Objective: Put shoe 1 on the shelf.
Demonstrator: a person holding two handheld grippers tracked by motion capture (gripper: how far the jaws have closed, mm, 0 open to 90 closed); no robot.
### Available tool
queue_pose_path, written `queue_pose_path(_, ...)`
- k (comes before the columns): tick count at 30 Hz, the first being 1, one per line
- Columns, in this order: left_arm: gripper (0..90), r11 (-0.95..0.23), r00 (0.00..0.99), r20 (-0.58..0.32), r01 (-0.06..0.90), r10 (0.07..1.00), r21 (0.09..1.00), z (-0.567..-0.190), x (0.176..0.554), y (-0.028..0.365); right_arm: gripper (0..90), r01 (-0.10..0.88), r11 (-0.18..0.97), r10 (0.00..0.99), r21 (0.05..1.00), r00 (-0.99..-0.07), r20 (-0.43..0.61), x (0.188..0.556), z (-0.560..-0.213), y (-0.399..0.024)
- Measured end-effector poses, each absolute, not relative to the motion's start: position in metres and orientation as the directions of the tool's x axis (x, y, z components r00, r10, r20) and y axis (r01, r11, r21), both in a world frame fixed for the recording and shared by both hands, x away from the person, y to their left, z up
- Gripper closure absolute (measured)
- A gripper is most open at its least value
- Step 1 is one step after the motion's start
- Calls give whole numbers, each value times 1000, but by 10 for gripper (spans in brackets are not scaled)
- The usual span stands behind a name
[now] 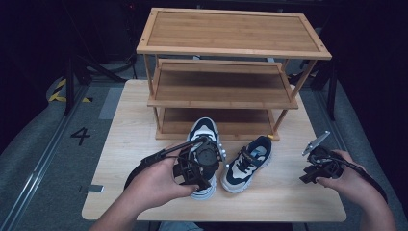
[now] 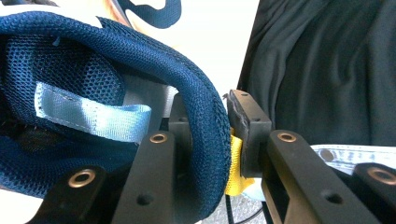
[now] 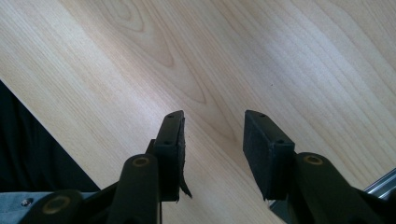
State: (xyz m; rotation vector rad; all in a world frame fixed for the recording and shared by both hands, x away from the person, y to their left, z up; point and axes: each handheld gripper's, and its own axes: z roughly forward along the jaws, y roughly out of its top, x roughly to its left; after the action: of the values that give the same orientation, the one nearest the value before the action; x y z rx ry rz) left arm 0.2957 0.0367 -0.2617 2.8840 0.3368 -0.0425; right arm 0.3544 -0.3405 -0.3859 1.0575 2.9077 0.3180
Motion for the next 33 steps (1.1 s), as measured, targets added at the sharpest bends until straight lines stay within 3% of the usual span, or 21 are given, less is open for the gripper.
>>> queue_pose_path(21, 726, -954, 986, 5, 159, 166, 255, -217, 319, 22, 594, 663, 721, 669, 202, -742, 48, 334, -387, -353)
queue_pose_path(33, 725, -948, 986, 26, 154, 167, 277, -202, 352, 17, 590, 688, 698, 694, 201, -718, 49, 323, -388, -363)
